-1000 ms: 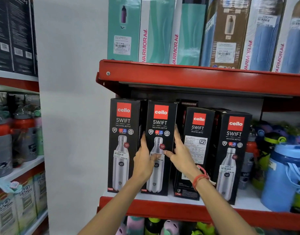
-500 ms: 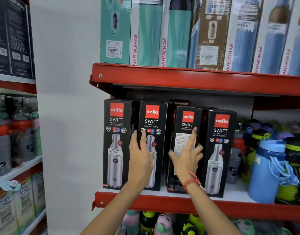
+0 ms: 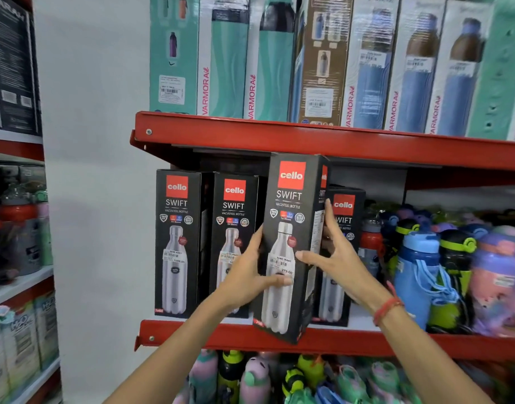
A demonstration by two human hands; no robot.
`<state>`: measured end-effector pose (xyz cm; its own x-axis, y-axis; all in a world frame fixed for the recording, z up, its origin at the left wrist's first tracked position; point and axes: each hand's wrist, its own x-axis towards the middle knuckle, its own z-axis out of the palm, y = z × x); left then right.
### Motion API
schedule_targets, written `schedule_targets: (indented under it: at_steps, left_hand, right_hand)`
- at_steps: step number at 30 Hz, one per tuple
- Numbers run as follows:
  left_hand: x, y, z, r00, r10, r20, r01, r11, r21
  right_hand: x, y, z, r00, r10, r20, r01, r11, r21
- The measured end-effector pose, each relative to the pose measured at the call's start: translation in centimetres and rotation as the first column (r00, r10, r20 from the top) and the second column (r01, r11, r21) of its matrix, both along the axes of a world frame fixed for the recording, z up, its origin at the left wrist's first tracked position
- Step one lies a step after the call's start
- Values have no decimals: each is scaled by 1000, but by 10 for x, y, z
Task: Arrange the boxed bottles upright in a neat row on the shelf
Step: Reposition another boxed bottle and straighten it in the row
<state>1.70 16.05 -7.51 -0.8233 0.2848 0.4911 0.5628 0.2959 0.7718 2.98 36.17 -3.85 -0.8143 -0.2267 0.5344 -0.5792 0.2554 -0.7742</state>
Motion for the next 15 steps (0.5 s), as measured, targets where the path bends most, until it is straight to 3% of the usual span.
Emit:
schedule_targets:
  at_steps: [5, 8, 15]
  left_hand:
    - [-3, 27, -4, 986, 148, -77, -146, 989, 29]
    - [-21, 39, -7, 957, 262, -124, -261, 965, 20]
    - [-46, 51, -10, 919, 389, -60, -391, 920, -30]
  right_hand:
    - [-18, 6, 9, 986, 113, 119, -120, 992, 48]
    - [-33, 1, 10, 993, 72, 95, -81, 992, 92]
    - [-74, -13, -10, 998, -39, 57, 34, 996, 84]
